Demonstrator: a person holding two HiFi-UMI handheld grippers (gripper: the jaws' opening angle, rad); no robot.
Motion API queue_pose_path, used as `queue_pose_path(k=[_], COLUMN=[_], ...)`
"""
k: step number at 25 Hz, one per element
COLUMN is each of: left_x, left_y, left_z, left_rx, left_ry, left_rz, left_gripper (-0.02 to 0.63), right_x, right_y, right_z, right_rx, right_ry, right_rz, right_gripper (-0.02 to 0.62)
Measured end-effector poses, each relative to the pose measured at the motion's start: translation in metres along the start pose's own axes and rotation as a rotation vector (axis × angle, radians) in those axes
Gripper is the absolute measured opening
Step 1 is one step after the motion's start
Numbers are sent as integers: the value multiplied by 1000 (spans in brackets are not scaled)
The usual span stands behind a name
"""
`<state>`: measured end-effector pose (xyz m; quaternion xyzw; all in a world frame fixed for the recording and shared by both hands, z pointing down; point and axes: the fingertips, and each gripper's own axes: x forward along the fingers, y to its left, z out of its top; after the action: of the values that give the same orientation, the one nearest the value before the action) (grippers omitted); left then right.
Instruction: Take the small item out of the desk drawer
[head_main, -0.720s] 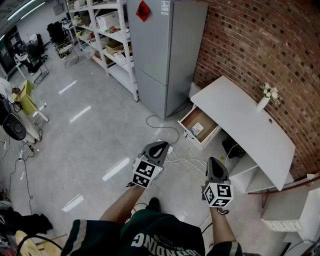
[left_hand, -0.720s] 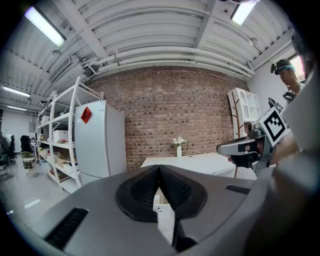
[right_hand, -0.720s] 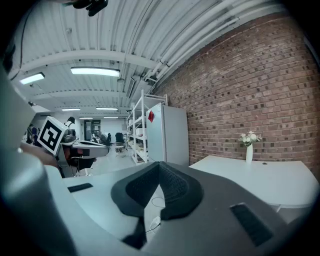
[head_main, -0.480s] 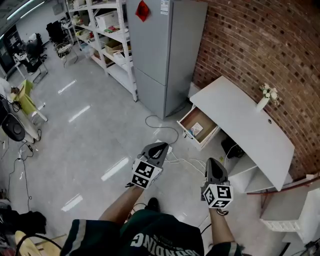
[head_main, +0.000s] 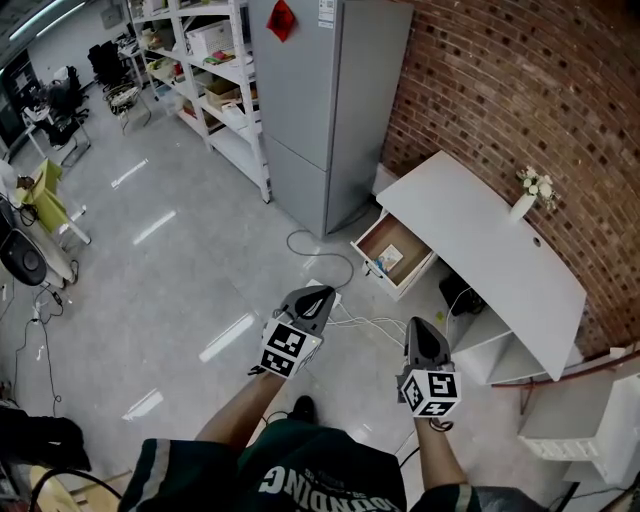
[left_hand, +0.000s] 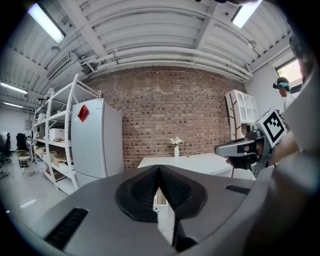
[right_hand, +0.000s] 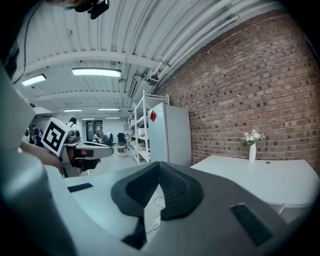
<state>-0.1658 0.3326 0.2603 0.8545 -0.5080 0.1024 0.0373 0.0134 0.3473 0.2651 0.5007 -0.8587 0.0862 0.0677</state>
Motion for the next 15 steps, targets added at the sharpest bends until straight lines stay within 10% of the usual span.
queue_pose_path(k=[15], left_x=[6], left_y=[26], left_z=[-14], left_rx=[-8], left_ry=[26], left_rz=[-53], left_gripper=[15], right_x=[22], right_y=[15], right_z=[-1], right_rx=[7], right_ry=[8], right_rz=[-47], right_gripper=[25])
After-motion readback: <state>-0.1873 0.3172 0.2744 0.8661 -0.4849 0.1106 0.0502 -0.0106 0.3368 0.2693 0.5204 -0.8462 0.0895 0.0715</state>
